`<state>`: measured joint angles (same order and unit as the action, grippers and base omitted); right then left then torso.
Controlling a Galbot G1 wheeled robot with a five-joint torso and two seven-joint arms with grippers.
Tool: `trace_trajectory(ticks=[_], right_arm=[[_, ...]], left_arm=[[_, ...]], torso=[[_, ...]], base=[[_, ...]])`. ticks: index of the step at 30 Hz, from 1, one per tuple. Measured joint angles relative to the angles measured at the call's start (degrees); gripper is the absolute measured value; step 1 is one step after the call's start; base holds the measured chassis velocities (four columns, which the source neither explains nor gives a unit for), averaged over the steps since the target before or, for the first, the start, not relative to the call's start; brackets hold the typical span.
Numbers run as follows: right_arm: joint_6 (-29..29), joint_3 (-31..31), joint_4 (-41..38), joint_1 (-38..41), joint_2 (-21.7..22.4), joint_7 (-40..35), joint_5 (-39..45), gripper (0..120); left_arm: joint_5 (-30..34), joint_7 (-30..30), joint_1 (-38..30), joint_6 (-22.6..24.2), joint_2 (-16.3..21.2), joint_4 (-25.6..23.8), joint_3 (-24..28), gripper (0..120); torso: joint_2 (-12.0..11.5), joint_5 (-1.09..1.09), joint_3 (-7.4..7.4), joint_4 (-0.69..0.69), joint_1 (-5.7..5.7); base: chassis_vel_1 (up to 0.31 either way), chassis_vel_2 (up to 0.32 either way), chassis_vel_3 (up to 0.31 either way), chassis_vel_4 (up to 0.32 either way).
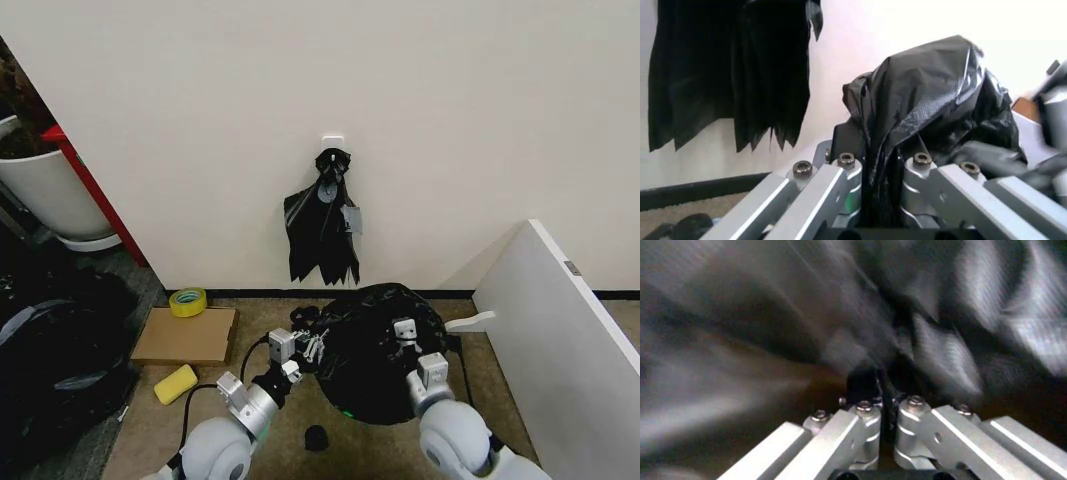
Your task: Place the garbage bag over the trash bin.
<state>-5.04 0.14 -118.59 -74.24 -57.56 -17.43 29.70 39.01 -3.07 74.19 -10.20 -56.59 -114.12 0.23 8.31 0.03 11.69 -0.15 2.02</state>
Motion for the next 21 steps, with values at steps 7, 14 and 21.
trace_trajectory(ticks=[7, 14, 21], right_arm=[[4.08, -0.27, 1.01, 1.67, -1.56, 3.85, 0.61, 0], [-3.98, -1.96, 6.53, 5.33, -3.82, -4.52, -4.07, 0], [-5.87, -2.09, 9.53, 6.34, -3.94, -6.48, -8.30, 0]], left_arm=[[0.08, 0.16, 0.06, -0.01, -0.14, 0.16, 0.02, 5], [0.09, 0.18, 0.79, 0.10, 0.15, -0.97, 0.02, 5], [0.01, 0.21, 1.22, 0.12, 0.39, -1.49, -0.12, 5]], torso=[[0.00, -0.01, 0.00, 0.00, 0.00], [0.00, 0.00, 0.00, 0.01, 0.00], [0.00, 0.01, 0.00, 0.01, 0.00]], base=[[0.000, 0.000, 0.000, 0.000], [0.000, 0.000, 0.000, 0.000], [0.000, 0.000, 0.000, 0.000]])
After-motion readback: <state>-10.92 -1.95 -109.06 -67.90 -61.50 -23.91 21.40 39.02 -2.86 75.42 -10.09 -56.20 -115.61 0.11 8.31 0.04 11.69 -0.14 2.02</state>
